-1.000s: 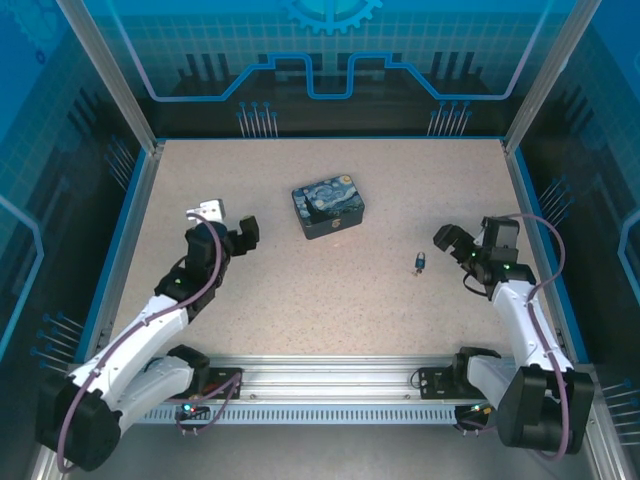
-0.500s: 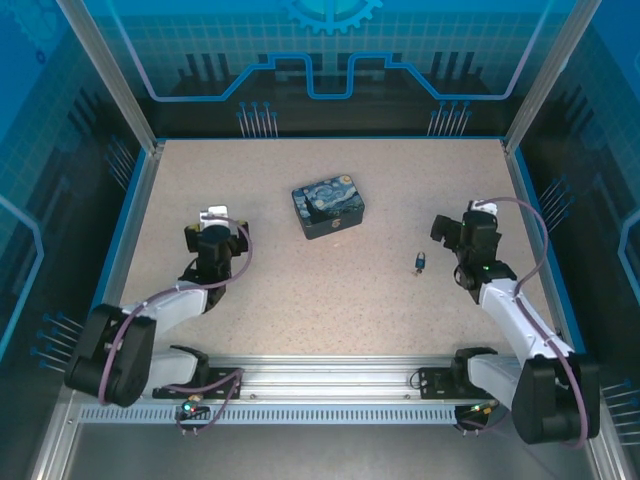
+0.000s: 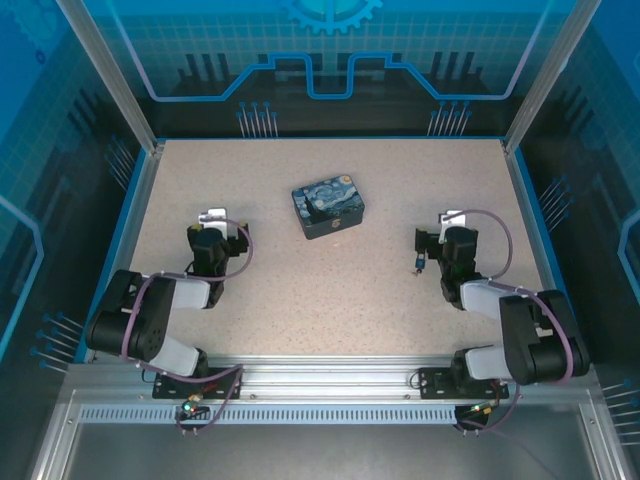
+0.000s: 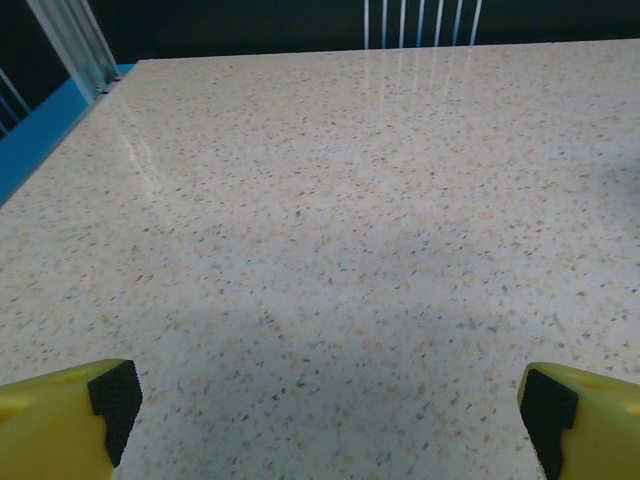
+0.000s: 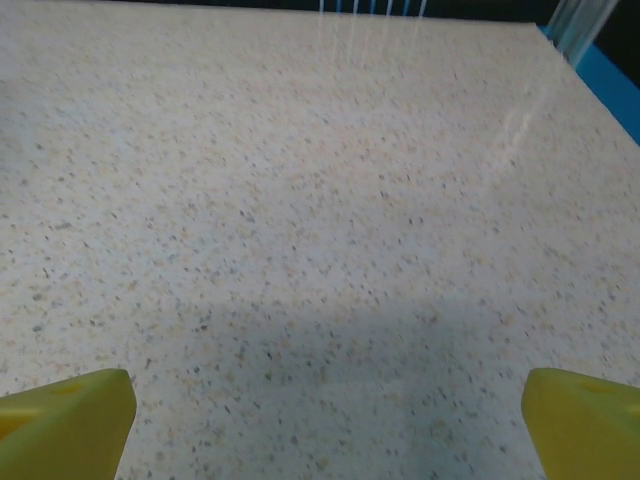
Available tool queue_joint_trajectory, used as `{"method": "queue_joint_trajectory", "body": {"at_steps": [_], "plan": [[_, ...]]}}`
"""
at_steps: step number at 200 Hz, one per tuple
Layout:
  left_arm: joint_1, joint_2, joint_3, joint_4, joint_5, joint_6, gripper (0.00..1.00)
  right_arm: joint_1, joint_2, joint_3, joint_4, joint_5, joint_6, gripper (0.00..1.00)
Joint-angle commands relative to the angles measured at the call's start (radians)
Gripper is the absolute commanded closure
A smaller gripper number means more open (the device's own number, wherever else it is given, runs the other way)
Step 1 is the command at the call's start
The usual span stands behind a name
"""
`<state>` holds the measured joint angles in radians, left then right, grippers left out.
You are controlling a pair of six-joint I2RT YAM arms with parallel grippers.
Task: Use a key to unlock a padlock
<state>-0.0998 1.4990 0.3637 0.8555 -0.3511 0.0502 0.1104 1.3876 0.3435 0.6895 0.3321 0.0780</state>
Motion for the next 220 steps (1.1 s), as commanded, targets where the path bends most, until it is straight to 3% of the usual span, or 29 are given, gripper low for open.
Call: {"method": "queue_joint_trajectory", "body": {"at_steps": [1,12,21,34,81,105,220], "plan": [[0.050,0.018,0.024,0.022,0.170,-0.038,0.01,-0.004,0.087,-0.035,0.265,-0.081,-0.062,0.00],[0.058,0.071,0.002,0.131,0.188,-0.026,0.01,-0.004,0.111,-0.017,0.259,-0.072,-0.067,0.00],[0.064,0.040,0.023,0.027,0.202,-0.042,0.01,-0.025,0.103,0.026,0.163,-0.121,-0.053,0.00],[0.068,0.055,0.018,0.064,0.212,-0.040,0.01,-0.052,0.106,0.067,0.085,-0.160,-0.032,0.00],[0.089,0.052,0.028,0.042,0.243,-0.057,0.01,-0.045,0.114,0.066,0.107,-0.146,-0.039,0.00],[0.089,0.052,0.026,0.046,0.241,-0.055,0.01,-0.005,0.118,0.064,0.117,-0.066,-0.058,0.00],[0.084,0.050,0.023,0.053,0.233,-0.050,0.01,-0.020,0.116,0.071,0.100,-0.108,-0.054,0.00]]}}
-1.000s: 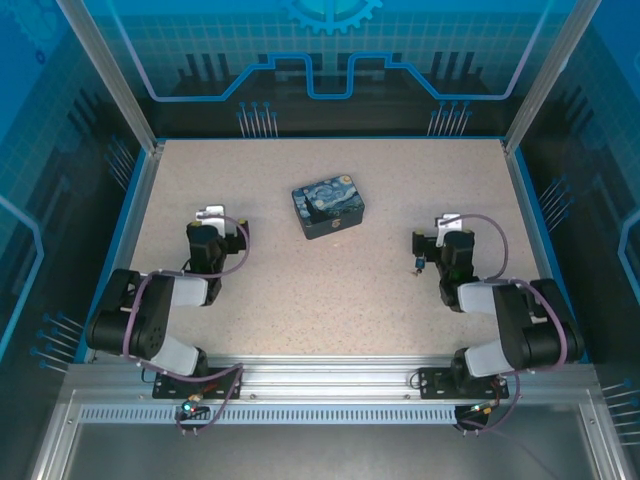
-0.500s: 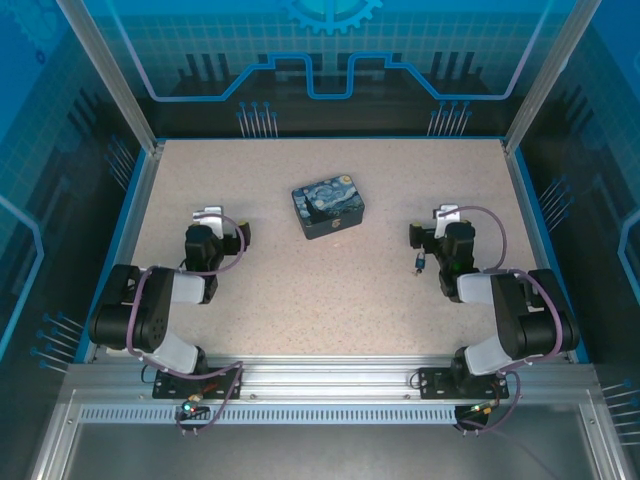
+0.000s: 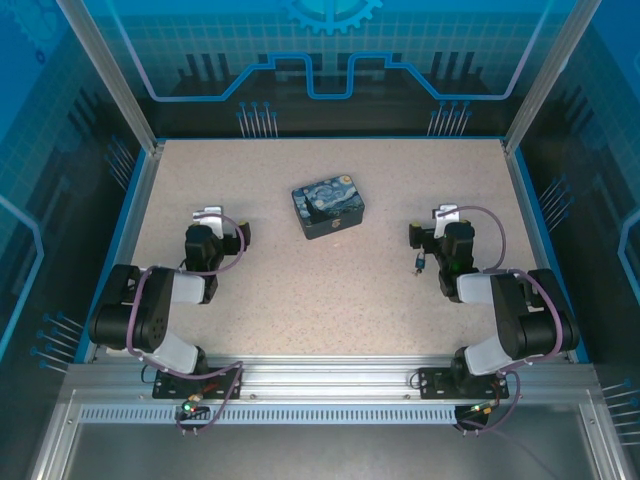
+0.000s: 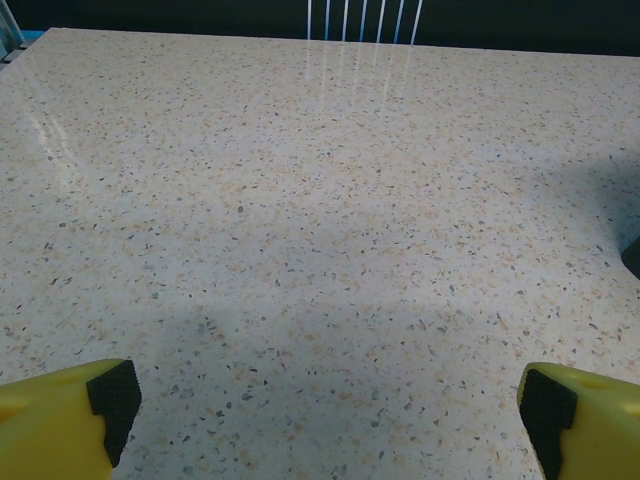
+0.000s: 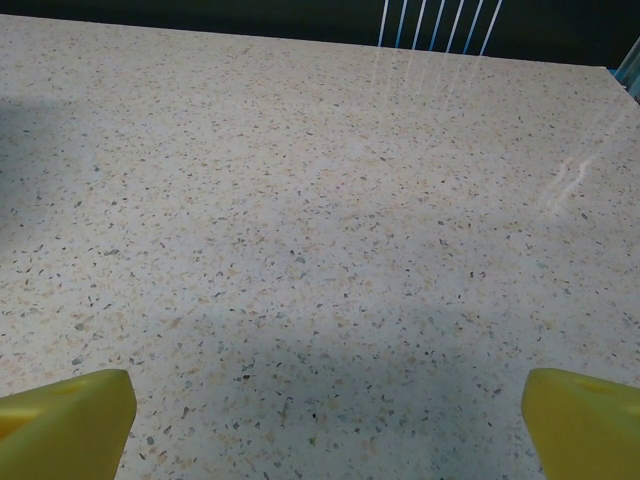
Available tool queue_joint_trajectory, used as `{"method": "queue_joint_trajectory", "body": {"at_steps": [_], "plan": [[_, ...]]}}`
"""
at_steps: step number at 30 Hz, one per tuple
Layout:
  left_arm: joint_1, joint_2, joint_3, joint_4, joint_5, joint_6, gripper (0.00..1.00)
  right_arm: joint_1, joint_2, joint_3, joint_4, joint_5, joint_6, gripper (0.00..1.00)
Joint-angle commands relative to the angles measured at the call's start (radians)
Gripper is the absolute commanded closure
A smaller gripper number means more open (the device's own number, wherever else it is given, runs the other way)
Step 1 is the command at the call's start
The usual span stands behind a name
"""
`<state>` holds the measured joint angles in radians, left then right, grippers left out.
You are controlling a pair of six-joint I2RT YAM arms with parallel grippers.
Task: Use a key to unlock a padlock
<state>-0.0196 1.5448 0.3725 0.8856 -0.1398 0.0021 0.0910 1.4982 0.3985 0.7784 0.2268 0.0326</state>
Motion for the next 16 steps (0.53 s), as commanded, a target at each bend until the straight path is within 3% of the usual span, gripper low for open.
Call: {"method": "queue_joint_trajectory", "body": {"at_steps": [1,16], "plan": [[0.004,0.005,0.014,0.023,0.021,-0.002,0.01,-0.001,0.005,0.016,0.012,-0.003,-0.009,0.00],[0.003,0.005,0.014,0.023,0.021,-0.002,0.01,-0.009,0.007,0.023,-0.002,-0.056,-0.022,0.00]]}}
